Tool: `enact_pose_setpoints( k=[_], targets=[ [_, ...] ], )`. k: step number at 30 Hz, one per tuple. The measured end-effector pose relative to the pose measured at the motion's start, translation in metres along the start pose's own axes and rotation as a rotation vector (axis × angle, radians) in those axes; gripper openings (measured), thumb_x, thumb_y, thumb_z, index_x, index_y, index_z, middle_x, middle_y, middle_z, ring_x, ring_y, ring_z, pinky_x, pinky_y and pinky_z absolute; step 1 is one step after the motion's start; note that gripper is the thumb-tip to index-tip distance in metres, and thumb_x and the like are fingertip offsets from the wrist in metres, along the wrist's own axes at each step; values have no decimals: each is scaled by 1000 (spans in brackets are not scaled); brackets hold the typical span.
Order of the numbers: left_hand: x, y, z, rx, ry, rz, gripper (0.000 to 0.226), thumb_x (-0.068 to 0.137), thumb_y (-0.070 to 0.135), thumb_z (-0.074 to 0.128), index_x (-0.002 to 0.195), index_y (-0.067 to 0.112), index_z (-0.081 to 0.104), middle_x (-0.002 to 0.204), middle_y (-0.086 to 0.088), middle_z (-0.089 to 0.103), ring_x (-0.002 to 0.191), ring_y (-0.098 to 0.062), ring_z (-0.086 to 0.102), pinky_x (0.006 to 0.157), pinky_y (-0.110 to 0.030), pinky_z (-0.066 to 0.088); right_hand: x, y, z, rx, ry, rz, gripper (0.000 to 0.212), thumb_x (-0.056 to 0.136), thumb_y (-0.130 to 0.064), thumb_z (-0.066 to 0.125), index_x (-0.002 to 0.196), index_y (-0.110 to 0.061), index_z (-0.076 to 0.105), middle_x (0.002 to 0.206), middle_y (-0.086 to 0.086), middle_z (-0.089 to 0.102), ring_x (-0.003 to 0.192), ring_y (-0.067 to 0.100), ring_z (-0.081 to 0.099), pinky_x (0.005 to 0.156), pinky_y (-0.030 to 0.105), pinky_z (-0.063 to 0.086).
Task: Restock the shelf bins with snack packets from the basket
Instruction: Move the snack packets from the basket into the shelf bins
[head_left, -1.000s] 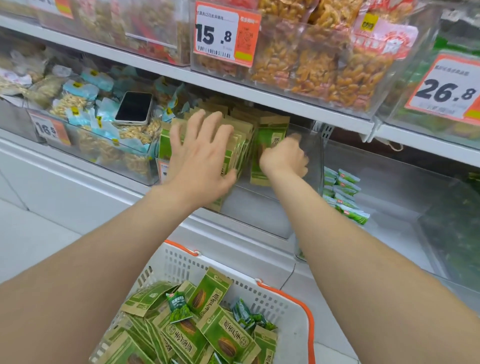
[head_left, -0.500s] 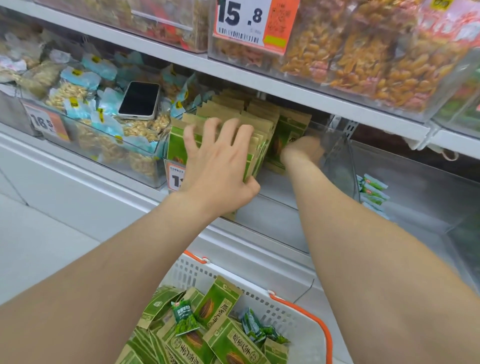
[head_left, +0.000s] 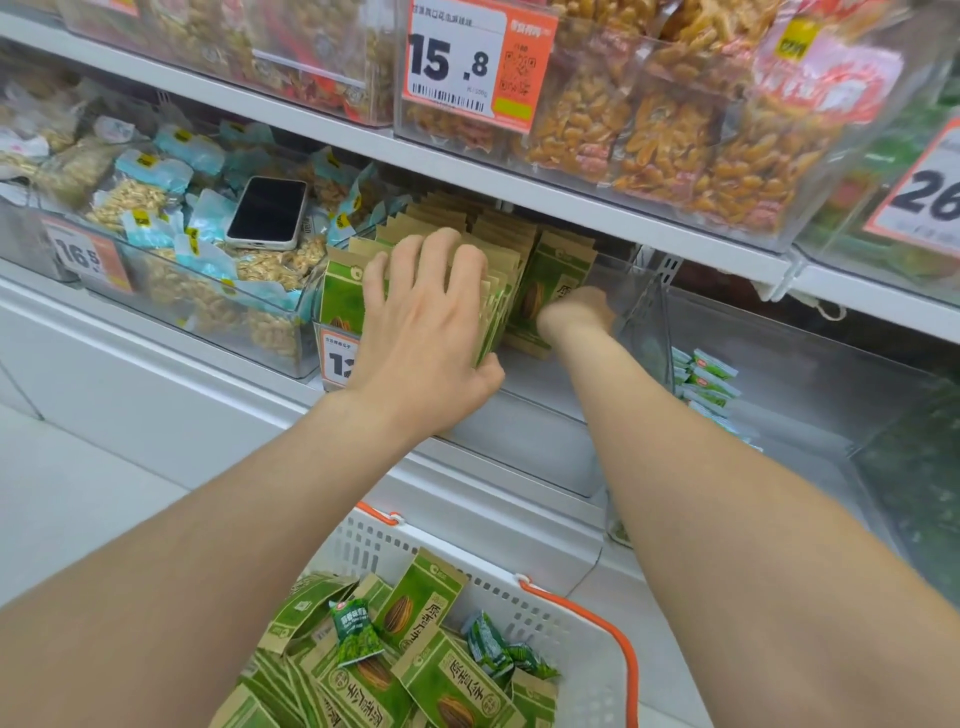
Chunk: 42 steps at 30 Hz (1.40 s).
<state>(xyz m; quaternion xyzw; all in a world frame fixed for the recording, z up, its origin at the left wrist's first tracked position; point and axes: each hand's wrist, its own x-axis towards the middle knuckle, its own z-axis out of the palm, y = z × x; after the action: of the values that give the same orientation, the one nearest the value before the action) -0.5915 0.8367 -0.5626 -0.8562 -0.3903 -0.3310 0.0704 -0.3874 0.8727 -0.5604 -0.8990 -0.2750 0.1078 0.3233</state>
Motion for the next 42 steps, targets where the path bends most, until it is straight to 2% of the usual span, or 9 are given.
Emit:
enact_pose_setpoints(
  k=[5, 9, 15, 18, 22, 25, 27, 35, 42],
  targets=[
    [-9, 11, -19, -43, 4, 8, 35, 75, 37, 69, 98, 18, 50, 111, -6, 49, 104, -33, 46, 86, -48, 44, -40, 0, -21, -70, -41, -198, 37, 97, -14, 56, 131, 1, 54, 136, 17, 59, 125, 36, 60, 101, 38, 52],
    [-23, 1, -21, -209, -406, -93, 17, 80, 39, 62, 75, 25, 55, 79, 0, 64, 79, -30, 63, 71, -41, 57, -103, 22, -30, -69, 164, -747, 38, 84, -2, 49, 120, -9, 57, 120, 16, 54, 108, 41, 57, 92, 44, 44],
    [-64, -2, -6, 66, -1214, 116, 30, 92, 53, 64, 108, 29, 70, 102, 6, 71, 99, -20, 66, 93, -39, 56, -175, 79, -27, -300, -97, -1079, 10, 87, -17, 52, 90, -15, 61, 91, 8, 63, 86, 35, 59, 66, 40, 48],
    [-82, 5, 6, 204, -1412, 135, 45, 96, 54, 58, 118, 17, 71, 120, -6, 73, 96, -24, 68, 82, -34, 52, -182, 104, -8, -684, -361, -1120, 11, 92, -19, 52, 89, -14, 62, 84, 8, 59, 77, 36, 57, 60, 35, 39],
    [-97, 9, 19, 310, -1459, 207, 37, 100, 43, 57, 77, 14, 61, 109, -15, 75, 76, -24, 58, 73, -37, 50, -173, 141, 35, -1055, -592, -1129, 24, 91, -8, 58, 72, -15, 45, 72, 2, 45, 64, 28, 52, 55, 32, 43],
    [-98, 5, 23, 301, -1465, 209, 35, 101, 45, 57, 102, 12, 71, 116, -13, 73, 92, -25, 66, 76, -36, 49, -164, 160, 66, -1229, -648, -1269, 9, 94, -6, 59, 99, -11, 64, 97, 6, 64, 88, 28, 64, 74, 38, 55],
    [-97, 4, 24, 284, -1437, 215, 40, 102, 47, 57, 121, 15, 69, 122, -6, 70, 102, -24, 65, 78, -34, 48, -157, 170, 91, -1248, -651, -1396, 30, 96, -14, 62, 126, -11, 62, 127, 10, 61, 115, 30, 60, 90, 42, 53],
    [-97, -8, 36, 295, -1395, 170, 27, 106, 32, 50, 86, 15, 58, 80, 0, 54, 66, -18, 47, 62, -31, 39, -147, 176, 151, -1290, -714, -1495, 78, 101, -15, 58, 163, -22, 10, 163, 16, 26, 135, 33, 49, 79, 43, 49],
    [-96, -18, 37, 319, -1393, 173, 24, 105, 32, 50, 90, 15, 59, 82, -1, 55, 74, -23, 52, 68, -35, 44, -161, 166, 149, -1309, -676, -1418, 23, 99, 0, 53, 119, -7, 63, 124, 15, 64, 111, 34, 65, 82, 42, 52]
  ],
)
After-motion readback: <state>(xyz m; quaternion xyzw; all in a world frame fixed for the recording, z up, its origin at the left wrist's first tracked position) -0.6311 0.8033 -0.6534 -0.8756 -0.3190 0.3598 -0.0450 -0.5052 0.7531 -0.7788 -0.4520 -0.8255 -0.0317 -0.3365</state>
